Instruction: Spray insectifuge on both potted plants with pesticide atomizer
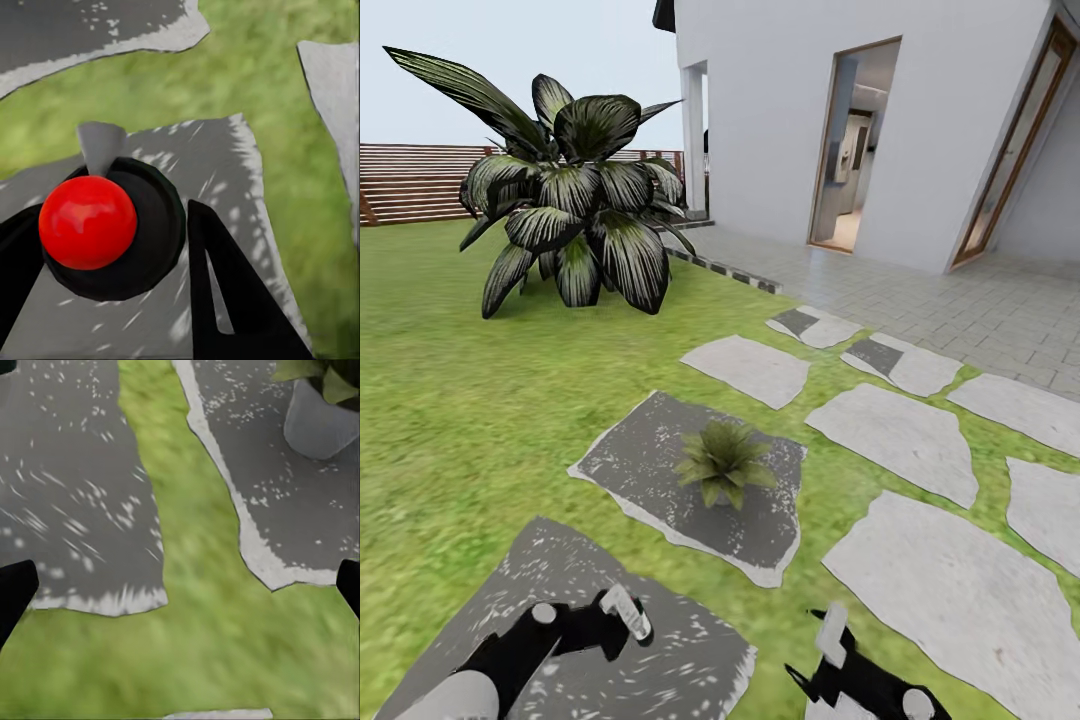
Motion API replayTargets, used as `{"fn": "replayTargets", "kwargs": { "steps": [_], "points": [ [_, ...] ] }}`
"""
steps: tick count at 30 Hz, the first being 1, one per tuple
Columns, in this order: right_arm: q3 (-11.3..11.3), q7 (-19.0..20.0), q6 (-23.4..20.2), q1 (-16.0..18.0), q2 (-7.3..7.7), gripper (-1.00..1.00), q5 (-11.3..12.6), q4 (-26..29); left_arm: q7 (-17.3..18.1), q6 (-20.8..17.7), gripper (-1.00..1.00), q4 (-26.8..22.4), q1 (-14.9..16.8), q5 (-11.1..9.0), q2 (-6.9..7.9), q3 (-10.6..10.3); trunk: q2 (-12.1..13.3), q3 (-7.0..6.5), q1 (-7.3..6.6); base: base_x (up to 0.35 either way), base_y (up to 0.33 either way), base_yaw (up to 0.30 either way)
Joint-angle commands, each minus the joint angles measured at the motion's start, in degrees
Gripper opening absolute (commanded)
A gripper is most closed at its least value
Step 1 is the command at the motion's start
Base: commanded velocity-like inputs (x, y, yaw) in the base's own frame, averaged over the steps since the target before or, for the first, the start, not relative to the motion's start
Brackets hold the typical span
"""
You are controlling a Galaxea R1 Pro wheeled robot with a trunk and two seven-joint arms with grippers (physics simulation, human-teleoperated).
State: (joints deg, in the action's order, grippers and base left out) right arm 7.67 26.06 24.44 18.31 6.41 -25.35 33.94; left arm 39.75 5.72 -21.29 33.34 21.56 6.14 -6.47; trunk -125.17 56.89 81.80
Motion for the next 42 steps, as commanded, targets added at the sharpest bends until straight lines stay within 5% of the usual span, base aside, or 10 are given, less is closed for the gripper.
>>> {"fn": "replayTargets", "kwargs": {
  "steps": [1,3,9,13,18,21,22,37,38,42],
  "points": [
    [0.1,2.8,-0.6,0.9,-0.07,1.00,-0.7,0.1,1.1,0.3,-1.00,-0.1,0.6,2.5,-0.08,-0.1,0.0,0.05,-0.01,0.000,0.000,0.000],
    [0.2,8.6,-2.6,2.6,-0.18,1.00,-0.9,0.1,3.0,0.1,-1.00,-0.1,1.6,5.3,-0.38,-0.1,0.0,0.05,-0.01,0.000,0.000,0.000],
    [0.3,18.2,-5.0,6.0,-0.40,1.00,-1.4,0.2,9.0,-1.4,-1.00,-1.0,3.4,11.5,-1.23,-0.1,0.0,0.05,-0.01,0.000,0.000,0.000],
    [0.3,19.3,-5.2,6.5,-0.52,1.00,-3.8,0.4,13.5,-3.5,-1.00,-3.8,3.6,15.9,-1.92,-0.1,0.0,0.05,-0.01,0.000,0.000,0.000],
    [0.9,20.1,-5.2,6.7,-1.23,1.00,-4.4,1.0,17.0,-5.4,-1.00,-5.1,3.7,19.1,-3.09,-0.6,0.0,0.05,-0.01,0.000,0.000,0.000],
    [3.4,23.6,-5.3,6.8,-3.65,1.00,-4.7,1.1,17.6,-5.9,-1.00,-5.2,3.6,23.1,-4.57,-2.4,0.0,0.05,-0.01,0.000,0.000,0.000],
    [3.7,23.9,-5.3,6.8,-3.92,-1.00,-4.7,1.1,17.7,-5.9,-1.00,-5.2,3.6,23.5,-4.95,-2.6,0.0,0.05,-0.01,0.000,0.000,0.000],
    [4.3,26.0,-5.3,6.8,-6.99,-1.00,-4.8,3.1,17.5,-5.9,-1.00,-5.2,3.2,27.5,-9.05,-2.9,0.0,0.05,-0.01,0.000,0.000,0.000],
    [4.3,26.0,-5.3,6.8,-7.52,-1.00,-4.8,3.1,17.5,-5.8,-1.00,-5.2,3.2,29.3,-10.45,-2.9,0.0,0.05,-0.01,0.000,0.000,0.000],
    [4.3,26.0,-5.3,6.8,-7.70,-1.00,-4.7,3.6,17.4,-5.9,-1.00,-5.1,3.1,31.3,-11.70,-3.0,0.0,0.05,-0.01,0.000,0.000,0.000]
  ]
}}
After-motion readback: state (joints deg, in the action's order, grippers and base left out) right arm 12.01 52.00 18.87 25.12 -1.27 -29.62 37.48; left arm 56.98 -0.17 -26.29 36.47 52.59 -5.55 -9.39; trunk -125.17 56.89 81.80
